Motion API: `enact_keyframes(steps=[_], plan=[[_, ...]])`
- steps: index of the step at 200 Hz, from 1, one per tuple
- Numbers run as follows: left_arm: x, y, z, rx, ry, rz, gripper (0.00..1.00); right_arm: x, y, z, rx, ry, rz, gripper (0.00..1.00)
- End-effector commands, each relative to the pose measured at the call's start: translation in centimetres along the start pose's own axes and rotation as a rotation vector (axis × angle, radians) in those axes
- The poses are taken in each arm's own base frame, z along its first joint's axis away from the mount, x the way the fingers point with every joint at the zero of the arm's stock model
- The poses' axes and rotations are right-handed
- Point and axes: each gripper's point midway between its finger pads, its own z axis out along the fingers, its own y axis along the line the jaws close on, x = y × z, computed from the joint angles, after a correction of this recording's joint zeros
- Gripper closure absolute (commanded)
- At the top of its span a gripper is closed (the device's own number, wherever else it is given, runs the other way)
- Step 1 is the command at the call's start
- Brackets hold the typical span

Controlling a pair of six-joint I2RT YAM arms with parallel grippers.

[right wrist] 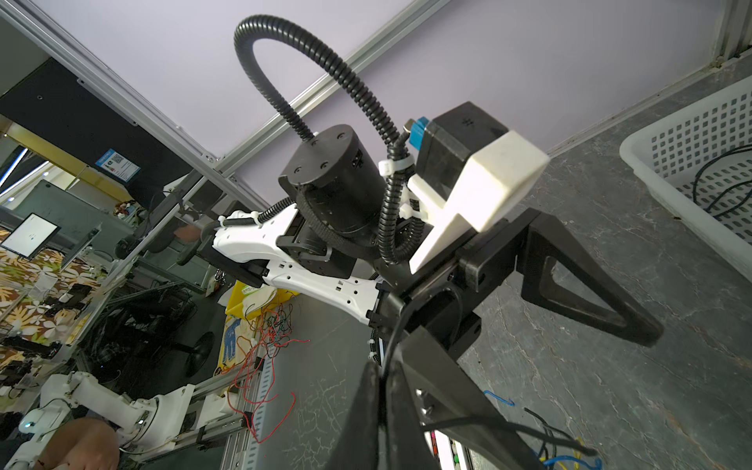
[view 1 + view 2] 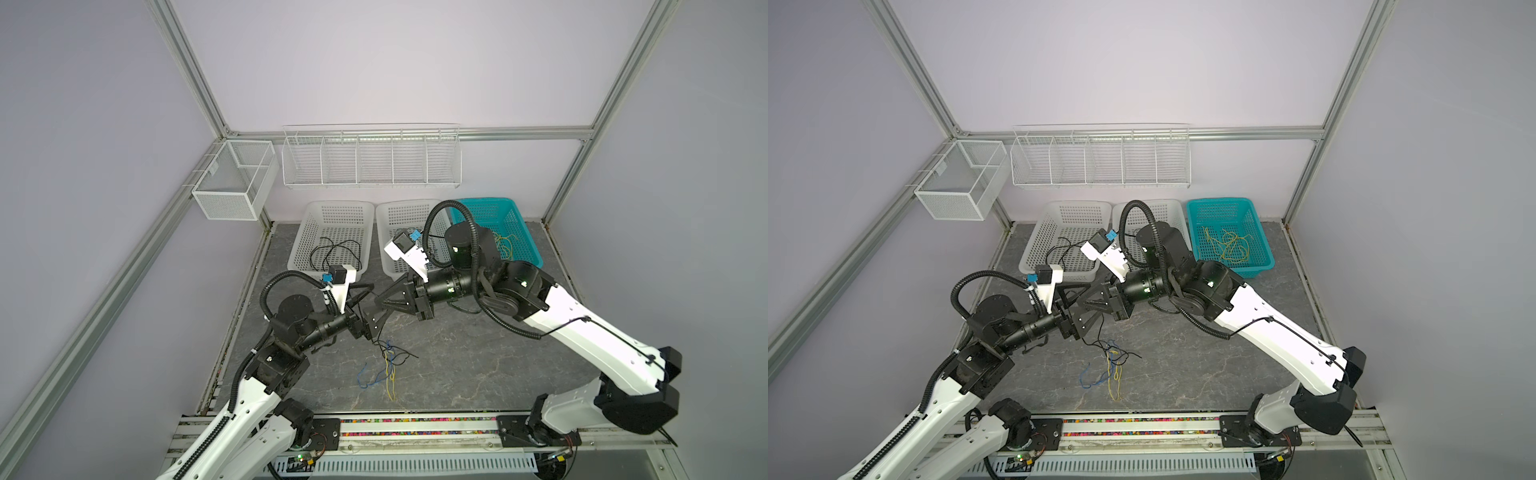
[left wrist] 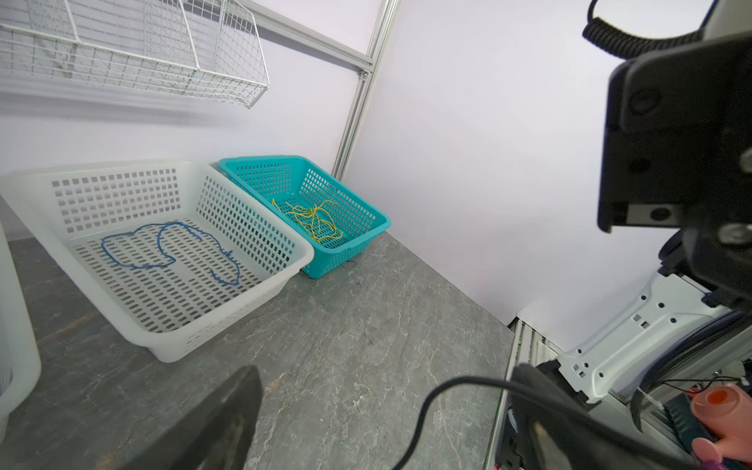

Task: Untangle the cables

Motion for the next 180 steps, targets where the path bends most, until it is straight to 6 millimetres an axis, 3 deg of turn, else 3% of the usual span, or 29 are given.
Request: enact_keyframes(steps=[1,43,70,103,136,180], plan=[[-0.6,-0.9,-0.1,0.035,-0.009,0.015,0.14,-0.2,0.8,-0.2,-0.022,-0.02,-0.029,0.93],[-0.4,-1.4,-0.2,0.066,0.006,0.005,0.58,0.1,0.2,0.3,-0.017,-0.015,-0.01,0.93],[-0.1,-1.5,-0.2,0.073,0.016,-0.002,0.73,0.4,-0.1,0.3,-0.005,-0.016,-0.008,0.93],[0.1,-1.5,-0.3,0.067,0.031,0.0,1.0,0.7,-0.7,-0.4,0.038,-0.03,-0.012,0.93],[0.2,-1.4,-0.4,0.057,0.039,-0.01,1.0,1.0,-2.1,-1.5,0.108,-0.056,0.013,0.89],[-1.0,-0.7,-0.8,-0.022,0.032,-0.048,1.0,2.7,-6.4,-5.9,0.265,-0.154,0.111,0.43]])
